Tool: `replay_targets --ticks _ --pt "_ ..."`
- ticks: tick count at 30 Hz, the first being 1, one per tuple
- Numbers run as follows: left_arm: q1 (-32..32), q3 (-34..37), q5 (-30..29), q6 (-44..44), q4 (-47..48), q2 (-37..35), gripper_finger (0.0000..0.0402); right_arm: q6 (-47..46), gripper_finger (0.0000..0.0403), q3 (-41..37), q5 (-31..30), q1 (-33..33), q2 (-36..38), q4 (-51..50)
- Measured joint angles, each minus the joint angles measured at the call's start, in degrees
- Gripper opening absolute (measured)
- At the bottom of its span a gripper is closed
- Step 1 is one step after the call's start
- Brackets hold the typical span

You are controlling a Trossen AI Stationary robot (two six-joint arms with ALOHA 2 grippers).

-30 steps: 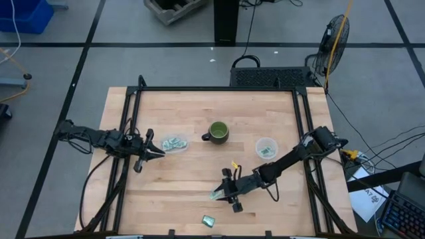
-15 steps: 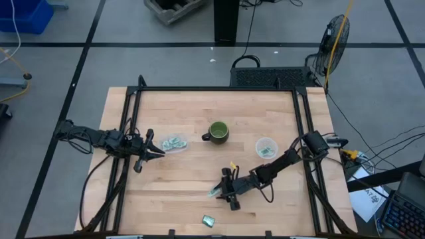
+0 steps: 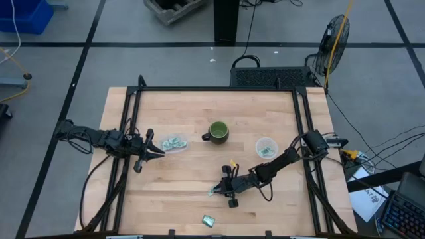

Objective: Pick and place Stevia / Truvia into bins
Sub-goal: Put the stevia packet into the round transparent container

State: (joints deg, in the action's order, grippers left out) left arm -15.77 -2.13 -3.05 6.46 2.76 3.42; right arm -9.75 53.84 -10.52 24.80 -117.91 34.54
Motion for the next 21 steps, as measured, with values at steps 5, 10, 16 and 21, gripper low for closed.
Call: replay_targets --ticks 5,10,16,21 --pt "0.0 0.0 0.0 0.0 0.0 0.0 0.0058 1.0 0.0016 -0.1 0.1 0.0 0.5 0.4" --pt "0.0 0.0 0.0 0.0 0.0 0.0 0.0058 1.3 0.0007 -0.2 0.2 0.1 4.5 -2.3" --pt "0.0 0.0 0.0 0.0 0.0 0.0 0.0058 0.8 0.0005 -0.2 -0.2 0.6 12.8 -13.5" --pt "0.0 0.0 0.0 0.0 0.0 0.0 0.0058 -2.8 0.0004 -0.2 -8.0 2.4 19.5 -25.4"
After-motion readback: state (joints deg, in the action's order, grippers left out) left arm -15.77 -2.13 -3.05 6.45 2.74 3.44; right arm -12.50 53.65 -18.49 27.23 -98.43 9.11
